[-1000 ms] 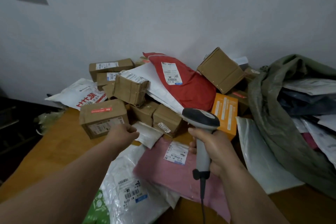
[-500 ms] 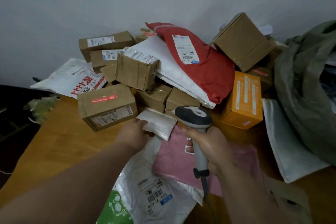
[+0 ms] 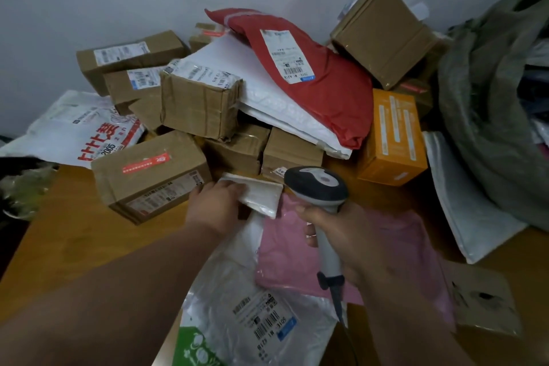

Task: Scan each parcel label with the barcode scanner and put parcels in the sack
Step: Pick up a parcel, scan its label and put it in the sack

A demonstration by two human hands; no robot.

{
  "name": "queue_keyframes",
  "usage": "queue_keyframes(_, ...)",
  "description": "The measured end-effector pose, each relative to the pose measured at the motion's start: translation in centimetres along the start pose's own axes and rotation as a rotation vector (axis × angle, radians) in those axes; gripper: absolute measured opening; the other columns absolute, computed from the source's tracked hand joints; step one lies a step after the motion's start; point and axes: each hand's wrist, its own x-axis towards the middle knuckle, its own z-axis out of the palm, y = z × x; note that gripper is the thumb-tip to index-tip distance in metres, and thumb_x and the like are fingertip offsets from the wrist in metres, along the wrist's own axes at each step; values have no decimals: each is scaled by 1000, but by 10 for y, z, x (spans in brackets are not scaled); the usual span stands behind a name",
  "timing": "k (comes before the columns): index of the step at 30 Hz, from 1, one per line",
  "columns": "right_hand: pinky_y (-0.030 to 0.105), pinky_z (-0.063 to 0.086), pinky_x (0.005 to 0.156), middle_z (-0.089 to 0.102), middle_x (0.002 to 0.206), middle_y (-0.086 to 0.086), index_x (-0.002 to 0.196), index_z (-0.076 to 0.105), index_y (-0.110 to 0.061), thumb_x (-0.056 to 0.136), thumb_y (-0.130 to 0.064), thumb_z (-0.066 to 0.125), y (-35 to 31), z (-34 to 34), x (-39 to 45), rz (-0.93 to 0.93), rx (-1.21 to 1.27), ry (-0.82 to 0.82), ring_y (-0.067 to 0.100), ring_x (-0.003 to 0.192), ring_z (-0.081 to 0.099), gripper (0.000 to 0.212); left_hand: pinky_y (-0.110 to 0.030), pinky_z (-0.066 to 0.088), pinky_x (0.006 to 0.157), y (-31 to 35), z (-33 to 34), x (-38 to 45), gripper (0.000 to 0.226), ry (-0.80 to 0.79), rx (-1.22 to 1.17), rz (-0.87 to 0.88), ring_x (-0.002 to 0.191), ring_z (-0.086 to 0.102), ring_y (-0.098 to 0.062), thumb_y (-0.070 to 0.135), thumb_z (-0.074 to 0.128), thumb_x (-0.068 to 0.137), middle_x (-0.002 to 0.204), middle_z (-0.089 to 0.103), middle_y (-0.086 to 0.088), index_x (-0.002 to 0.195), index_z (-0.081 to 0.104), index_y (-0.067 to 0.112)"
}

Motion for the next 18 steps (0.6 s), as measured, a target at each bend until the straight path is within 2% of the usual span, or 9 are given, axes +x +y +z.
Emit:
queue_keyframes(3, 43, 59, 78, 74, 77, 4, 95, 70, -23, 82, -18, 79, 0, -4, -3, 1, 26, 27, 20, 74, 68, 17, -38, 45, 86, -4, -12, -4, 26, 140, -174, -54, 99, 62, -26, 24, 45, 101, 110, 67, -4, 121, 62, 26)
queue_keyframes(5, 42, 60, 75, 72, 73, 1, 95, 70, -22, 81, -17, 79, -2, -6, -7, -6, 63, 45, 18, 71, 67, 18, -36, 49, 75, -3, -25, -10, 20, 156, -451, -181, 89, 63, -25, 27, 45, 103, 99, 66, -5, 112, 61, 20)
queue_keyframes(8, 41, 58, 72, 71, 69, -1, 100, 70, -16, 81, -13, 78, -7, -11, -18, -28, 124, 31, 19, 69, 65, 20, -34, 54, 69, 2, -47, -25, 13, 136, -1070, -413, 91, 67, -23, 22, 49, 103, 102, 68, -5, 111, 58, 17)
queue_keyframes(10, 43, 58, 72, 72, 68, 1, 99, 71, -12, 81, -13, 78, -11, -14, -28, -42, 124, 20, 20, 68, 65, 19, -33, 56, 67, 8, -59, -41, 13, 117, -1303, -486, 92, 70, -24, 19, 51, 103, 105, 71, -8, 111, 59, 14)
queue_keyframes(14, 47, 58, 75, 70, 62, 4, 93, 71, -7, 82, -17, 78, -18, -24, -55, -64, 109, -7, 24, 65, 67, 17, -35, 58, 66, 26, -80, -77, 15, 119, -1627, -512, 84, 74, -24, 15, 46, 105, 98, 75, -9, 104, 61, 13)
queue_keyframes(18, 42, 59, 71, 71, 66, 10, 93, 70, -6, 82, -22, 78, -27, -37, -92, -116, 67, -78, 23, 64, 69, 20, -33, 58, 60, 52, -98, -113, 22, 158, -1720, -425, 73, 75, -19, 13, 41, 106, 91, 77, -7, 98, 62, 13)
